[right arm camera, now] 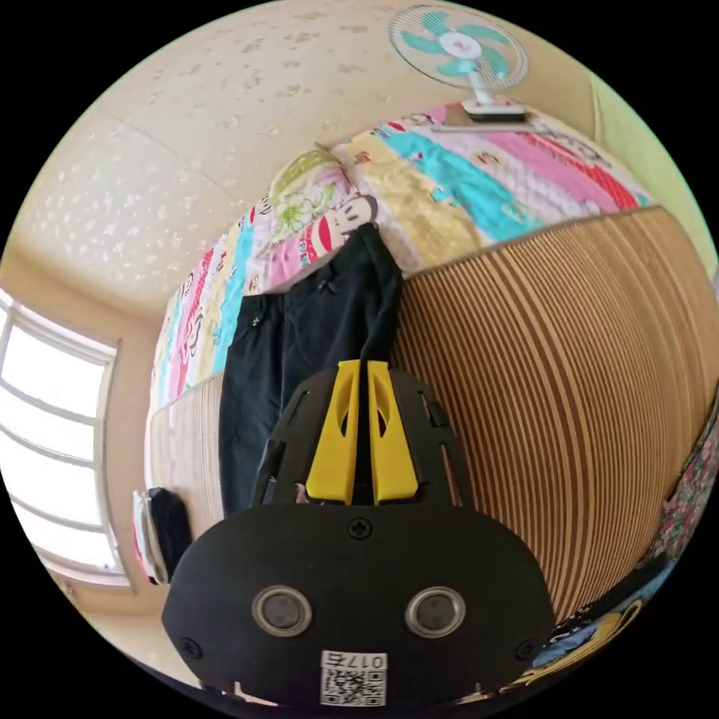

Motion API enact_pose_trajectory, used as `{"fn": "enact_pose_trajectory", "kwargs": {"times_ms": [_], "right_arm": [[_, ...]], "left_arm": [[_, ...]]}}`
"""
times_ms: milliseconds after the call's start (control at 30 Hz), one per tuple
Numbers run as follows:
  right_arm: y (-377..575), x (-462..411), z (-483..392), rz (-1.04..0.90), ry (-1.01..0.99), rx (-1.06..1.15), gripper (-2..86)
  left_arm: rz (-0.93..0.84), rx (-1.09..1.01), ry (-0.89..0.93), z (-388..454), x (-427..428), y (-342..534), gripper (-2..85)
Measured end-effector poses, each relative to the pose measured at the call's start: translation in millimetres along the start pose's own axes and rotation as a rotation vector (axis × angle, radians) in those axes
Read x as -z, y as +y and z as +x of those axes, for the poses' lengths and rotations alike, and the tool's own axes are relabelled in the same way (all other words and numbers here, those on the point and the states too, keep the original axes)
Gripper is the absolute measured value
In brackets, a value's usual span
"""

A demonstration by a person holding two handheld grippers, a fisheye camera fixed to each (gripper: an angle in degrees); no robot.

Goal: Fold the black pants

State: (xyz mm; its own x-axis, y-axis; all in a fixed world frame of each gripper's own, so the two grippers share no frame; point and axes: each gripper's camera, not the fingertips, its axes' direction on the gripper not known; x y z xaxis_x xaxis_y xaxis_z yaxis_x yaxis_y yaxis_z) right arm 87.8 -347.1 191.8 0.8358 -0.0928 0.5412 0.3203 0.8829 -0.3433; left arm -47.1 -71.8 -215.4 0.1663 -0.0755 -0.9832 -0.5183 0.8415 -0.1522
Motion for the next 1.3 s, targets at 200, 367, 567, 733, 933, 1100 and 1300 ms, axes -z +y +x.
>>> {"fn": "enact_pose_trajectory", "kwargs": {"times_ms": [200, 367, 567, 733, 933, 1100, 1300], "right_arm": [[16, -68, -186, -0.053, -0.133, 0.269, 2.6], [70, -132, -219, -0.214, -0.133, 0.308, 3.6], [214, -90, -148, -0.361, -0.220, 0.307, 7.1], [348, -59, -99, -0.456, -0.418, 0.182, 8.8], [447, -53, -75, -0.508, -0.487, -0.052, 5.1], [456, -5, -73, -0.387, -0.459, -0.038, 3.0], [449, -34, -55, -0.491, -0.399, -0.004, 6.4]], "left_arm": [[0.166, 0.084, 0.038, -35, 96, 29, 3.5], [0.133, 0.273, -0.126, -97, 141, 39, 8.7], [0.110, 0.236, -0.283, -105, 191, 39, 10.4], [0.043, 0.064, -0.409, -88, 196, -1, 11.1], [-0.246, -0.162, -0.504, -89, 135, -37, 4.7], [-0.244, -0.304, -0.422, -59, 127, -10, 3.9], [-0.252, -0.125, -0.434, -95, 121, -11, 7.9]]}}
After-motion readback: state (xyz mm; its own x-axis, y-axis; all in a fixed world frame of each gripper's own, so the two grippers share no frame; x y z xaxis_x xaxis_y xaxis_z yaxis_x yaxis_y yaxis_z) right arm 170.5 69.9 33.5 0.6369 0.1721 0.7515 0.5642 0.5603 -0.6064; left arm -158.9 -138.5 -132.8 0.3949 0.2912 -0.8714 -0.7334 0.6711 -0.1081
